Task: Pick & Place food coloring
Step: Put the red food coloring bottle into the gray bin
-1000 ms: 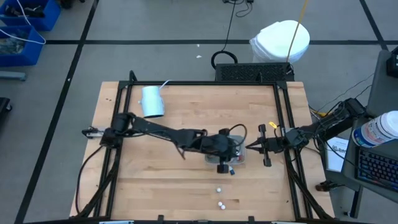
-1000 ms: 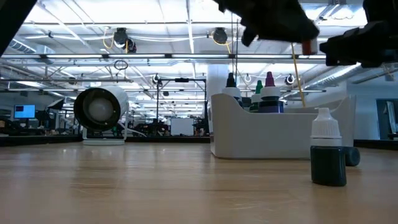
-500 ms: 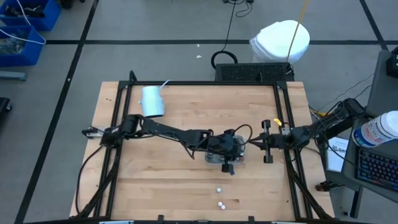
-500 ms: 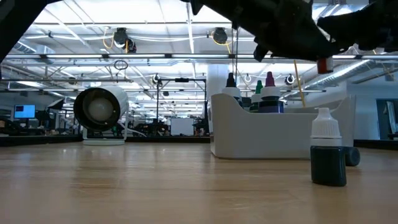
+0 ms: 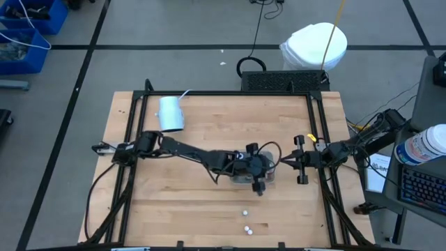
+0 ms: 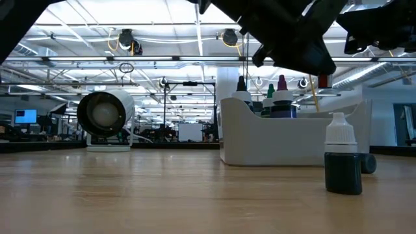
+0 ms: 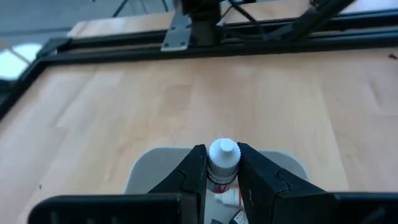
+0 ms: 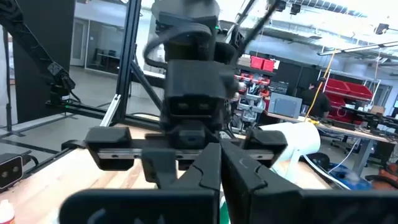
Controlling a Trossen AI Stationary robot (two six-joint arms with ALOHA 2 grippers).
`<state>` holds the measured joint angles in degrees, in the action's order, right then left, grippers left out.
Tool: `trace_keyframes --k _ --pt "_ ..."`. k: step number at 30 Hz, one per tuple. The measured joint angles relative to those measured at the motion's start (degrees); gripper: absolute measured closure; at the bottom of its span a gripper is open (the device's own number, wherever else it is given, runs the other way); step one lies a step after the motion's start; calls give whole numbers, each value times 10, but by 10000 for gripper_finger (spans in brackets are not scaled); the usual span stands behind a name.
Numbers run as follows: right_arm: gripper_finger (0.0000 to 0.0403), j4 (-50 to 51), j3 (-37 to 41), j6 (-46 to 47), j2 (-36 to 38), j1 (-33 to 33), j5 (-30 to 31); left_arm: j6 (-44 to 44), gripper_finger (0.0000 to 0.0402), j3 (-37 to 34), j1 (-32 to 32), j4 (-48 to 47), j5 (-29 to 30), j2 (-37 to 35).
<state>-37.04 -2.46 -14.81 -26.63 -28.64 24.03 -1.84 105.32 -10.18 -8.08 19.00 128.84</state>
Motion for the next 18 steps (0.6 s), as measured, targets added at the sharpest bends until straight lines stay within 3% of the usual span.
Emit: trace_keyframes --k 10,18 --pt "403 0 0 0 0 0 0 -89 332 0 -18 9 25 0" --pt "403 1 0 2 0 0 -1 -124 332 0 -71 3 159 0"
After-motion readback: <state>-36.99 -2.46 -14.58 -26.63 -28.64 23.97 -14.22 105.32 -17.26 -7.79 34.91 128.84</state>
